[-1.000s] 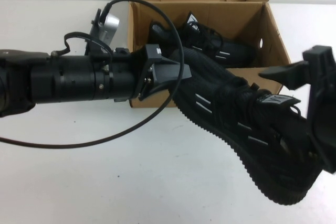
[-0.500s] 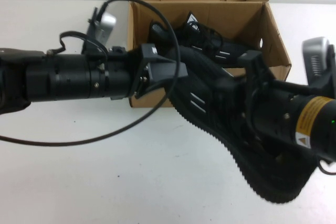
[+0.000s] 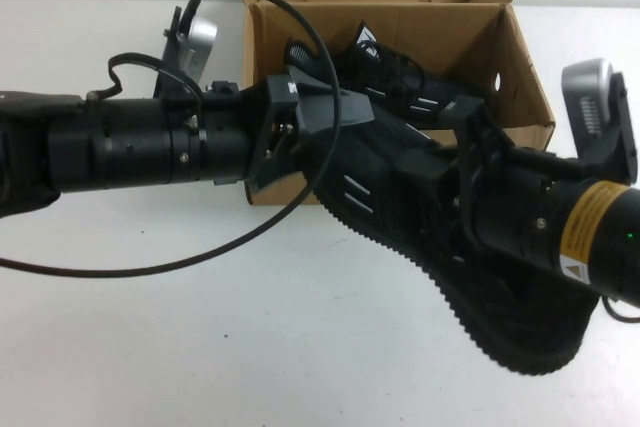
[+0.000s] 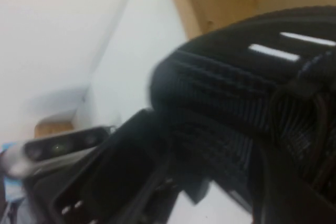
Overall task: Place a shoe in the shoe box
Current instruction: Place the shoe in the shoe box
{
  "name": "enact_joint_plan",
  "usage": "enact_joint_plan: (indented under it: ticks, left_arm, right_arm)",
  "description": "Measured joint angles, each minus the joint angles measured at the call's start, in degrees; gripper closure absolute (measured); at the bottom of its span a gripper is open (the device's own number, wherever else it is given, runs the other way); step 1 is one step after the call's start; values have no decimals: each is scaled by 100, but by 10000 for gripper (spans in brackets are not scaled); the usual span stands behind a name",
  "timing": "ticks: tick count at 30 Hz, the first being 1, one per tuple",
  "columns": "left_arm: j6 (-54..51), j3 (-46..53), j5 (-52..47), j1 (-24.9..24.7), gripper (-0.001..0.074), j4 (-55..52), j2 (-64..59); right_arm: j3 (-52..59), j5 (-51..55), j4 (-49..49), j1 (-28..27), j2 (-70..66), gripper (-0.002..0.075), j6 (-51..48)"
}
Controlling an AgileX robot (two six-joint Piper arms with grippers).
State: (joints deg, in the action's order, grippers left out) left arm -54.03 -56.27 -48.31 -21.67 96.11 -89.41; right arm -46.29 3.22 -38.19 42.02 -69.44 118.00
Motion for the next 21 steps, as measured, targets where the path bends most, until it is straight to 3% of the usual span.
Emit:
enact_joint_plan:
  ticks: [4,9,17,19,21]
  left_arm:
    - [14,0,-13,-48,68,-88,0]
    - [-24,-10,233,-53,66,-553,12]
    - [-415,-10,34,508,67,-1116,12]
    - [-454,-10,-133,683,122,-1279,12]
    - [-467,-10,-335,871,300,-1413,12]
  right_arm:
    - [0,-120,-653,11,314,655,11]
    - [0,323,-1155,35,804,657,11]
    - [0,1184,-1804,18,1411,658,-802]
    - [0,1184,-1841,-57,1422,658,-1089]
    - [0,1184,-1841,-152,1422,658,-1267]
